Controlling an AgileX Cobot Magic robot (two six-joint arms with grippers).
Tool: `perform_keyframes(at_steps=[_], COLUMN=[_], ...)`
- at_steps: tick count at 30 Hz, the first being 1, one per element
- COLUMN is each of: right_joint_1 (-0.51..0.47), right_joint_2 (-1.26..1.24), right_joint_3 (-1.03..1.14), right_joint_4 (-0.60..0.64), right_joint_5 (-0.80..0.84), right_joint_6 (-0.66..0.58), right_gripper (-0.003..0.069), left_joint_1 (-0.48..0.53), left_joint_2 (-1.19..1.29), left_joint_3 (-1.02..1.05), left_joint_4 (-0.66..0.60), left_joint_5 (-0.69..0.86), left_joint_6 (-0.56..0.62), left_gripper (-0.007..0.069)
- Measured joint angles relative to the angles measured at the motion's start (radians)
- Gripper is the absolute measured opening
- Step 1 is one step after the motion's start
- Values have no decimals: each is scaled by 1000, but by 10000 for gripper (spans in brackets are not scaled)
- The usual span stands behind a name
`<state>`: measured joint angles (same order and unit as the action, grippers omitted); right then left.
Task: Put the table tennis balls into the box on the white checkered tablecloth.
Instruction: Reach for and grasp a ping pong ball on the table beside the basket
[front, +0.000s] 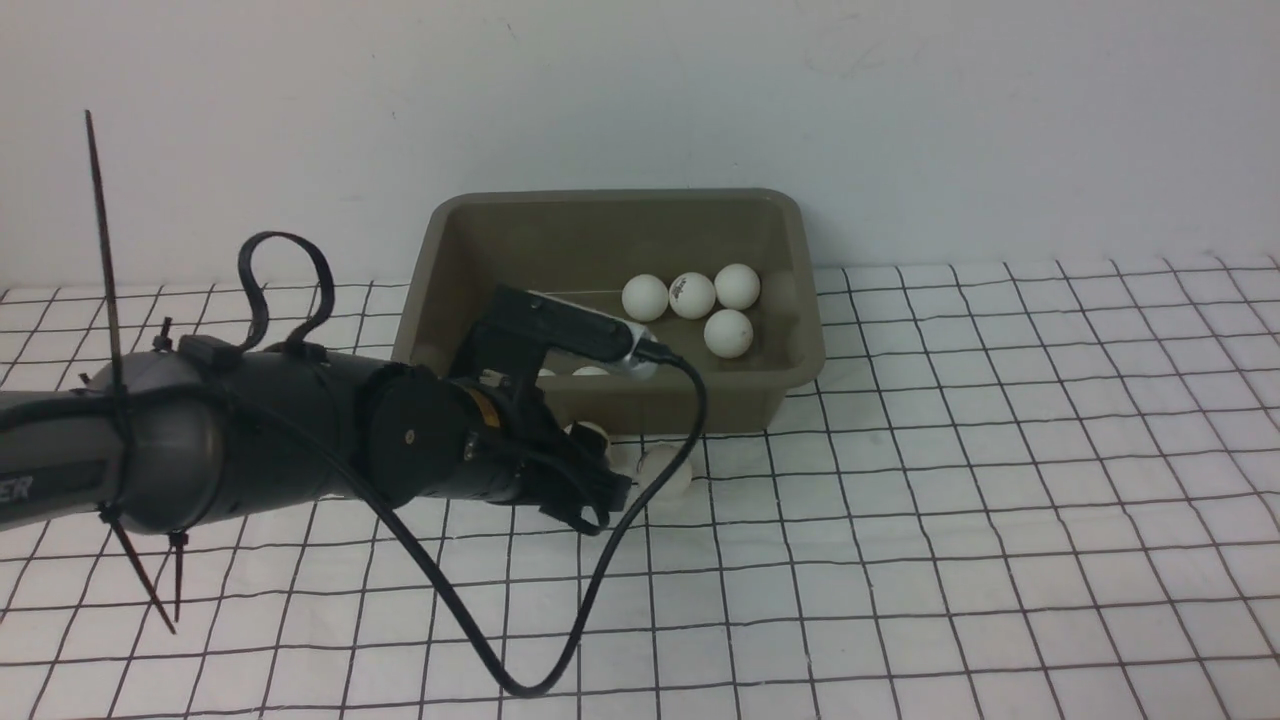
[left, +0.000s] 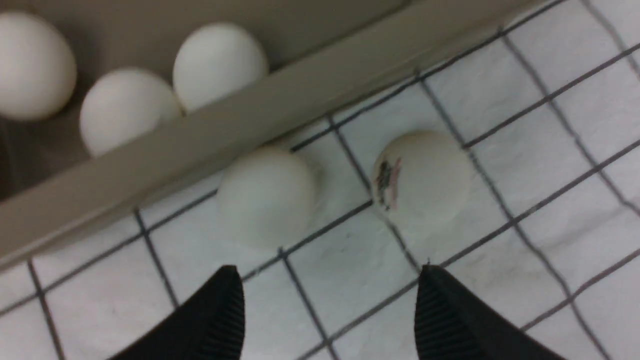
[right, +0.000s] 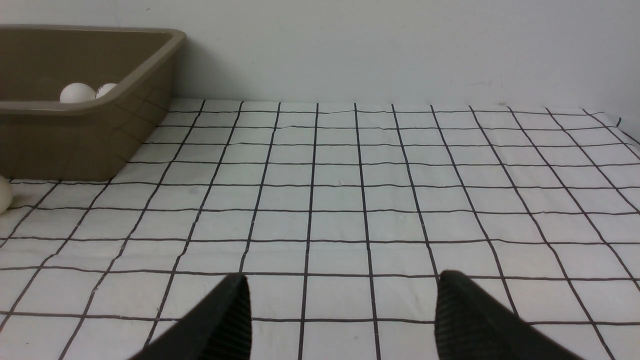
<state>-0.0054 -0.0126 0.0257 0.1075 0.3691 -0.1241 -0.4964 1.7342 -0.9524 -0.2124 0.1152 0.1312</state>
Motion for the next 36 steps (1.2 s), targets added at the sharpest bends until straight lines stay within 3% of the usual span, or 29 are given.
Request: perform_keyframes(at_steps=[11,20,24,29,36], right_joint_1=[0,0,0,0,0], right_joint_2=[0,0,0,0,0], right_joint_3=[0,0,0,0,0], right_joint_4=[0,0,0,0,0], right_joint_5=[0,0,0,0,0], right_joint_6=[0,0,0,0,0], right_gripper=[451,451,451,451,451], left_joint_1=[-22,-22,-23,-23,-25], left_joint_2=[-56,-252,-283,-266,-84], left_joint_3=[0,15,90,237,300], left_joint_4=[3,-21,-42,-55,-36], left_joint_5=[-337,3,104,-66,-351], left_joint_6=[95,157,159,158,158], left_gripper=[416,412,353,273,258])
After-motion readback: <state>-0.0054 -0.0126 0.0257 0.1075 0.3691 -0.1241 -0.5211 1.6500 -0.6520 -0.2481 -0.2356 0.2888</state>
